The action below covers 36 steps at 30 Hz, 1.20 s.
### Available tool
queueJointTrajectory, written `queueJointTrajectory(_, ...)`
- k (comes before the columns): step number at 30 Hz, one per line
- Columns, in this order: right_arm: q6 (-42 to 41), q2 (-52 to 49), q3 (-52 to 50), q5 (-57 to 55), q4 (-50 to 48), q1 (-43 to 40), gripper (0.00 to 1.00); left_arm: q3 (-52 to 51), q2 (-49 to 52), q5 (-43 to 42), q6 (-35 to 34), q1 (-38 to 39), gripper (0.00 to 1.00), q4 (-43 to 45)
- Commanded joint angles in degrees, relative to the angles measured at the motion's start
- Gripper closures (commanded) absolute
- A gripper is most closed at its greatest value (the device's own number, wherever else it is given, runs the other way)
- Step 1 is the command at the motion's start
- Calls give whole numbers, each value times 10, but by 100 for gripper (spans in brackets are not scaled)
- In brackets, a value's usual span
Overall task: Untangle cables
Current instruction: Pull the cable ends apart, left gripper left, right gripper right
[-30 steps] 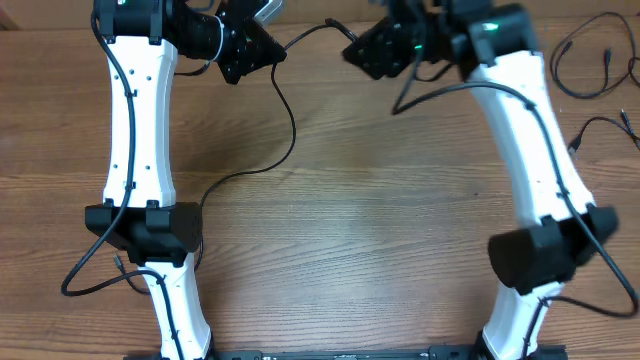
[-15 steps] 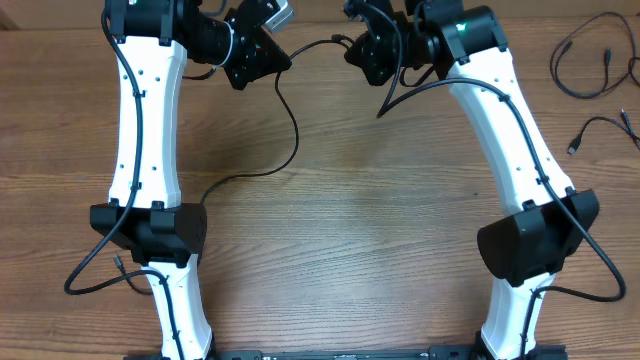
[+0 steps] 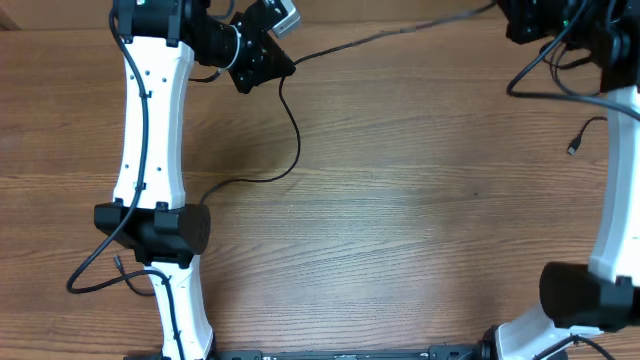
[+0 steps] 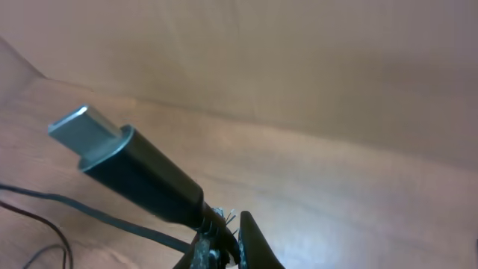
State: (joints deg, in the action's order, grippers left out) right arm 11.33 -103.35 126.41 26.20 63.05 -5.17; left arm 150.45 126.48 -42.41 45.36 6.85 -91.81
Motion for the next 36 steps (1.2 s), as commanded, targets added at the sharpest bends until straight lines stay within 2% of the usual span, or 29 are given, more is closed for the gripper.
queueJointTrajectory(1, -4, -25, -56, -24, -14, -20, 96, 1, -3, 19, -4, -10, 96, -5)
queueJointTrajectory(7, -9, -26, -155, -39, -83, -20, 94, 1, -3, 19, -9, -10, 96, -7)
queueJointTrajectory(8, -9, -26, -166, -39, -89, -20, 38, 1, -4, 19, -9, -10, 96, -8)
queueJointTrajectory(9, -9, -26, -173, -39, -91, -20, 0, 1, -4, 19, -9, -10, 96, -8)
queueJointTrajectory(15, -6, -24, -154, -30, -96, -20, 0, 2, -8, 19, -8, -10, 96, -5)
queueJointTrajectory(18, 1, -15, -120, 35, -88, -13, 0, 2, -8, 19, -9, -10, 96, -2)
queueJointTrajectory(21, 7, -3, -98, 118, -83, 10, 0, 2, -9, -5, -37, -9, 96, 26)
queueJointTrajectory(23, 7, 2, -97, 122, -76, 38, 0, 8, -12, -45, -68, -8, 96, 66)
queueJointTrajectory(25, 7, 2, -97, 103, -63, 72, 0, 23, -12, -73, -123, -8, 96, 115)
queueJointTrajectory(31, 9, 2, -97, 20, -56, 181, 0, 54, -12, -127, -432, -8, 96, 304)
queueJointTrajectory(36, 12, 2, -97, -43, -74, 248, 0, 54, -12, -226, -595, -8, 96, 419)
